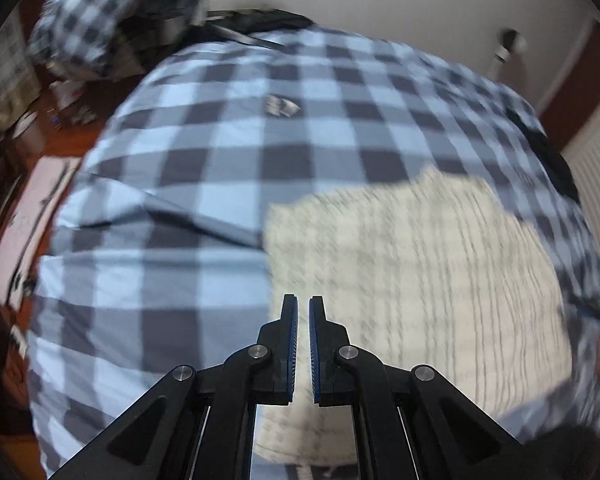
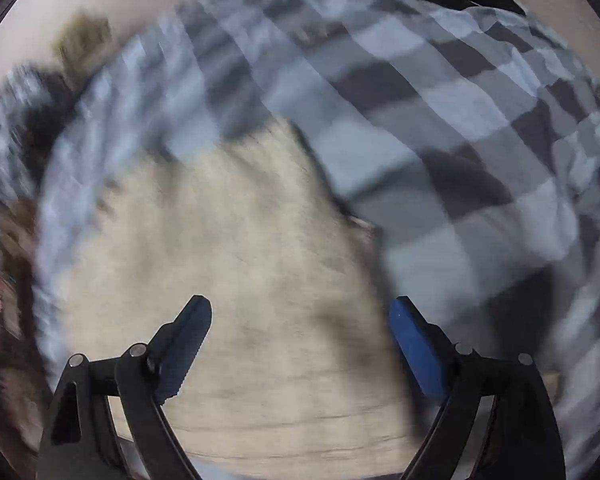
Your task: Fold small clothes
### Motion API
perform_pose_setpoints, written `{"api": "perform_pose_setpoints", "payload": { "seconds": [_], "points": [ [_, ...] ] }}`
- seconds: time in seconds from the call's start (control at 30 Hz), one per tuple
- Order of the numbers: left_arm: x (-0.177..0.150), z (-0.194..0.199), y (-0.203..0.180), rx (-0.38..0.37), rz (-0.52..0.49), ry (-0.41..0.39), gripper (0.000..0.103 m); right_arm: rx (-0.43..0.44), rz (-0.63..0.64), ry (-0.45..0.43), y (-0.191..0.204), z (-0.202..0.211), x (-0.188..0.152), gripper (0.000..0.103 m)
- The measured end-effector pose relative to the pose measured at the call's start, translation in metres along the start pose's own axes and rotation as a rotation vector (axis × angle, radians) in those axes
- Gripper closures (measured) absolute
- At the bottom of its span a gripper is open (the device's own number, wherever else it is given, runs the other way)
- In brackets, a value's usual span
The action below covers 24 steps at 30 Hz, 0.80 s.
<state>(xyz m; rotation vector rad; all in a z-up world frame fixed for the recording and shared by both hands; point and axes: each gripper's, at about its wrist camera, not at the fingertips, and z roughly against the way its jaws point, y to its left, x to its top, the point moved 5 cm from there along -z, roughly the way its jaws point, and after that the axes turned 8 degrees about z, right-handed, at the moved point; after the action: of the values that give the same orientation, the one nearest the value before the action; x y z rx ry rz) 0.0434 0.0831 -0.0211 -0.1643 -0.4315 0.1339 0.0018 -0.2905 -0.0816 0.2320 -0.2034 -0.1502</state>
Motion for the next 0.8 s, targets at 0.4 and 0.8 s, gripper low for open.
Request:
{"api": "perform_pose_setpoints", "payload": {
  "seconds": [0.4, 0.8],
  "points": [
    [-0.022, -0.027, 0.003, 0.028, -0.019, 0.091, 0.099, 0.038, -0.012, 0.023, -0.014, -0.035, 0.056, 0.014],
    [-0.004, -0.03, 0.039, 0.057, 0.133, 0.064, 0.099, 0.019, -0.024, 0.006, 0.003, -0.058, 0.093, 0.102]
  ]
}}
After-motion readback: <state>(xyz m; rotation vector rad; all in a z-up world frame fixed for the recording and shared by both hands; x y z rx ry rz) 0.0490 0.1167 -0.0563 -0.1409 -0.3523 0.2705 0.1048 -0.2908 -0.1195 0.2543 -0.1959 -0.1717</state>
